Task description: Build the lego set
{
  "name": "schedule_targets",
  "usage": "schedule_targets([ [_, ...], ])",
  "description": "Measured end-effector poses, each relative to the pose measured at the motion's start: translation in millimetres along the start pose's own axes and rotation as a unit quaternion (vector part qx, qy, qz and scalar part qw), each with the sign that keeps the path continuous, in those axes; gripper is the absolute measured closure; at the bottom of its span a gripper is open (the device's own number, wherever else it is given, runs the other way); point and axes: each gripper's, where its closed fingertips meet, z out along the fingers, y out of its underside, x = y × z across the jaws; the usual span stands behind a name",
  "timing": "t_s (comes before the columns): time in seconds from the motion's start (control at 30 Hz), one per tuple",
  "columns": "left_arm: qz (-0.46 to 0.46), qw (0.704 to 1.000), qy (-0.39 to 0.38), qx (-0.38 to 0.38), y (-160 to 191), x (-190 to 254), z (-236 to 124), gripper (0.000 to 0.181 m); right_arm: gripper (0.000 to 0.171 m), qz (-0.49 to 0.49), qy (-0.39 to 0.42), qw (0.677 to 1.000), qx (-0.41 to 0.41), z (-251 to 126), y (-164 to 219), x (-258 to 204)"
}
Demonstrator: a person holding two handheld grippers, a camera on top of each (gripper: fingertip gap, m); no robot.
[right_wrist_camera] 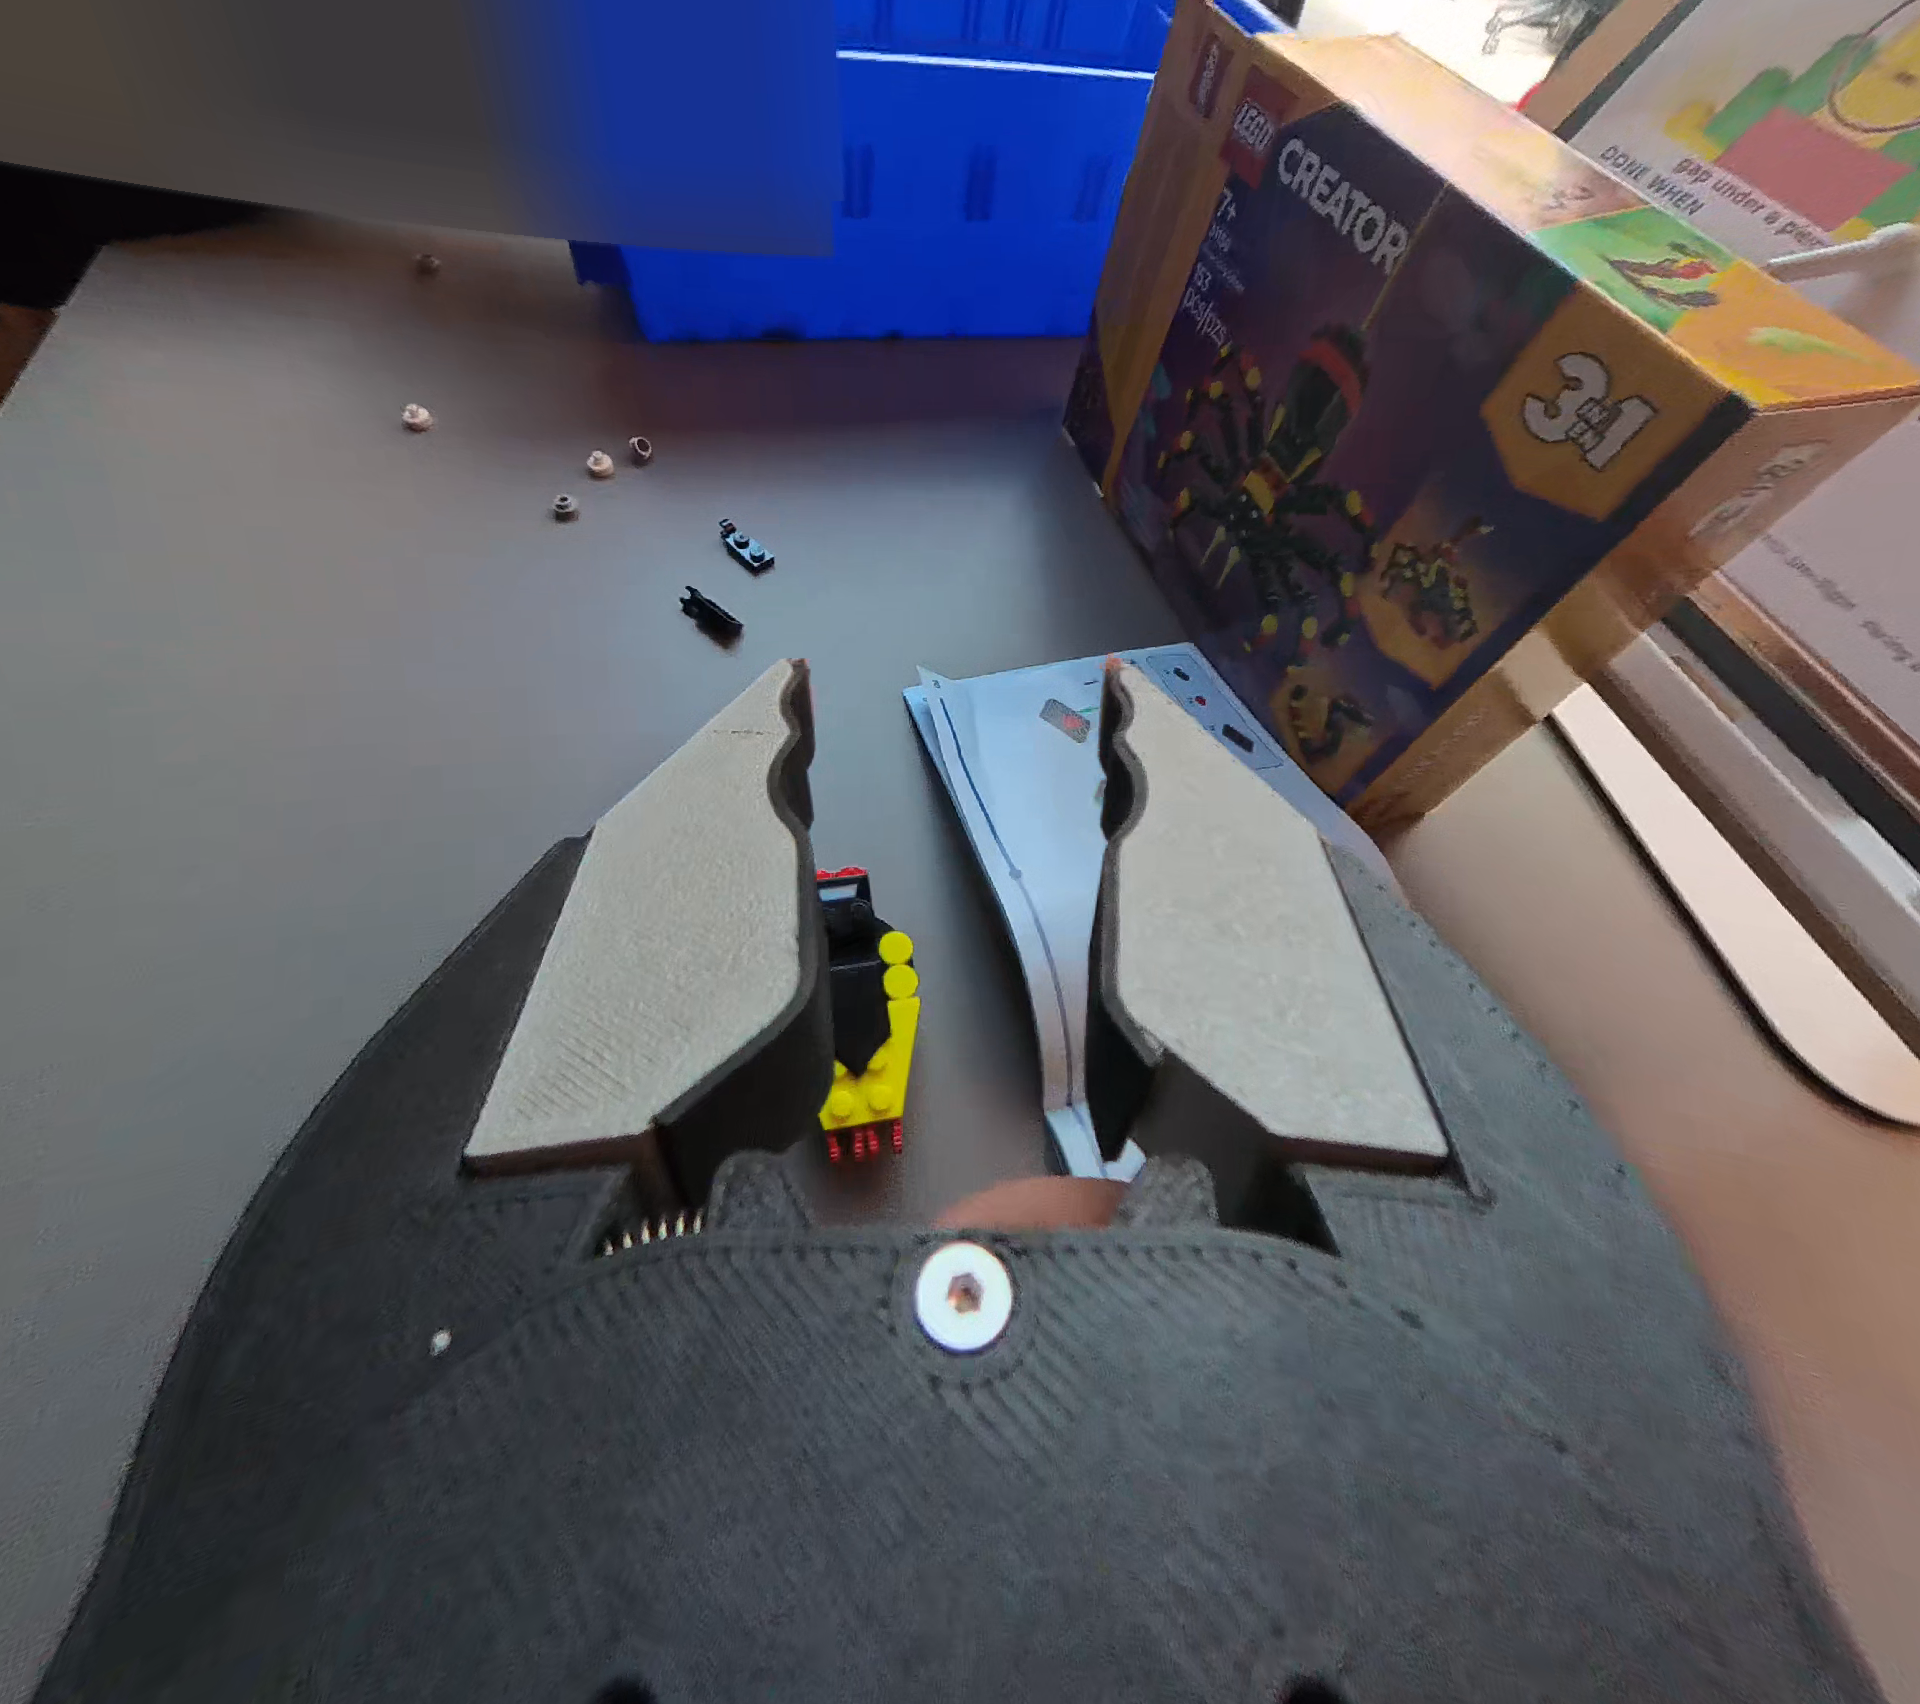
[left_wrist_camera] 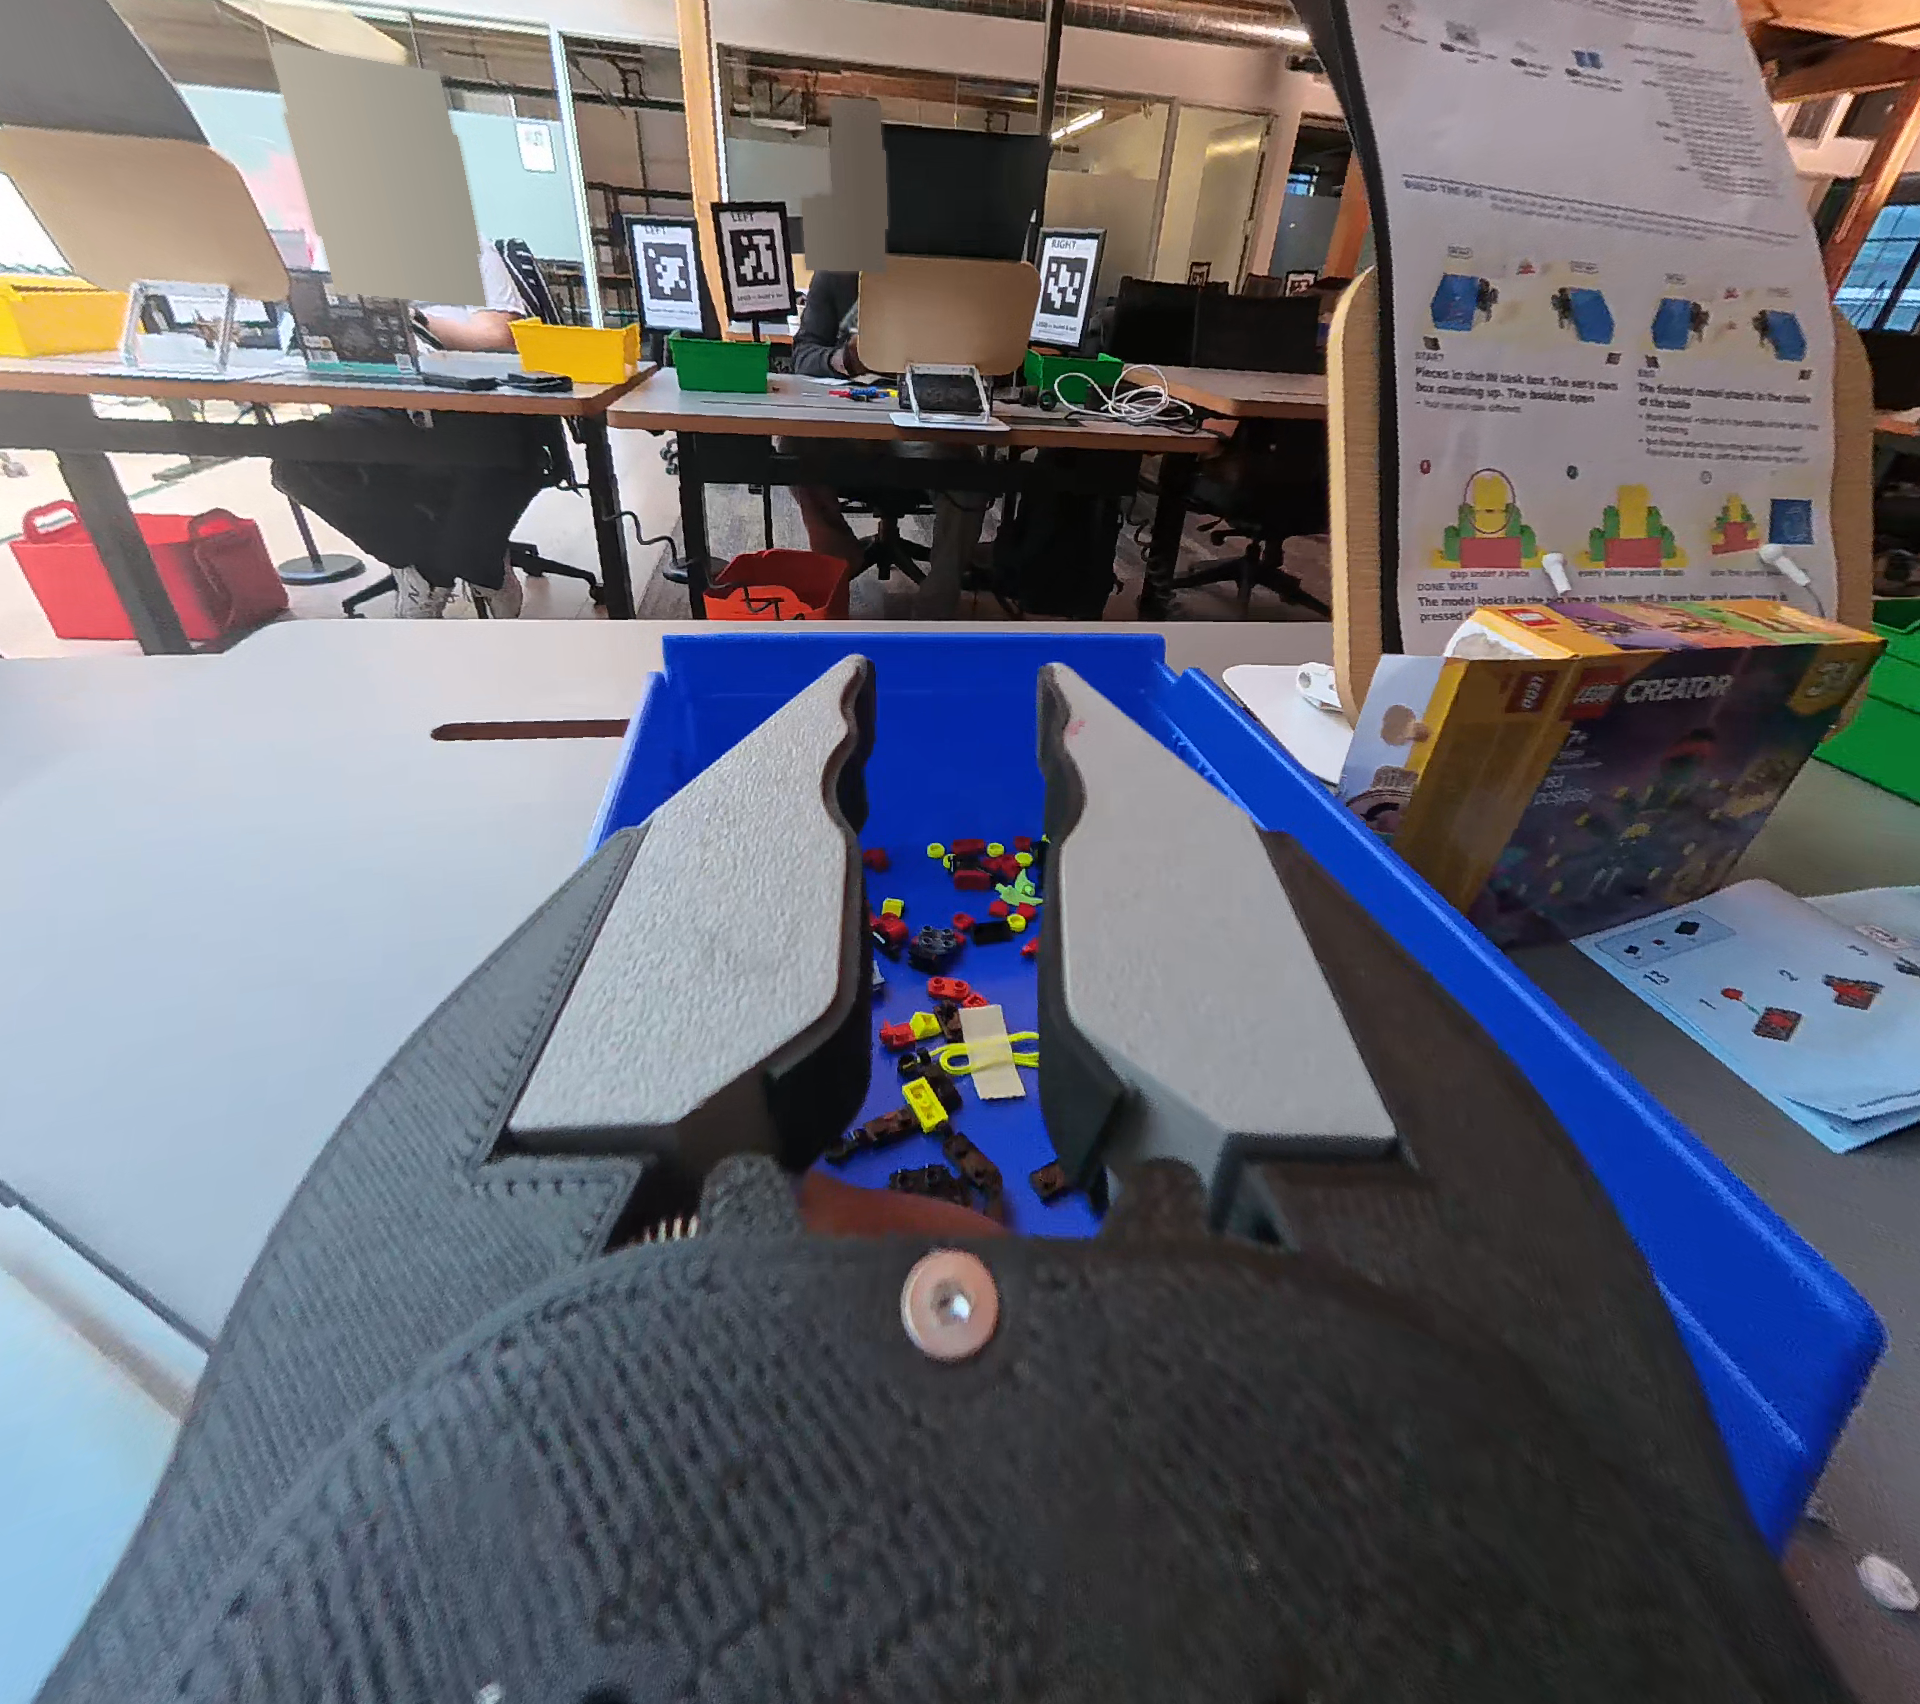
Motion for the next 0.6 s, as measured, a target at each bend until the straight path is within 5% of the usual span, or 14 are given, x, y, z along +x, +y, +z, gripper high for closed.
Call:
schedule_targets([
  [0.23,0.003,1.000,0.007,0.006,-2,0,-1,0.159,0.118,0.066,0.006,0.992,0.109,-4,-13,12],
  [0.6,0.020,0.999,-0.009,0.032,-11,-12,-7,0.166,0.123,0.066,0.013,0.992,0.109,1,-8,17],
])
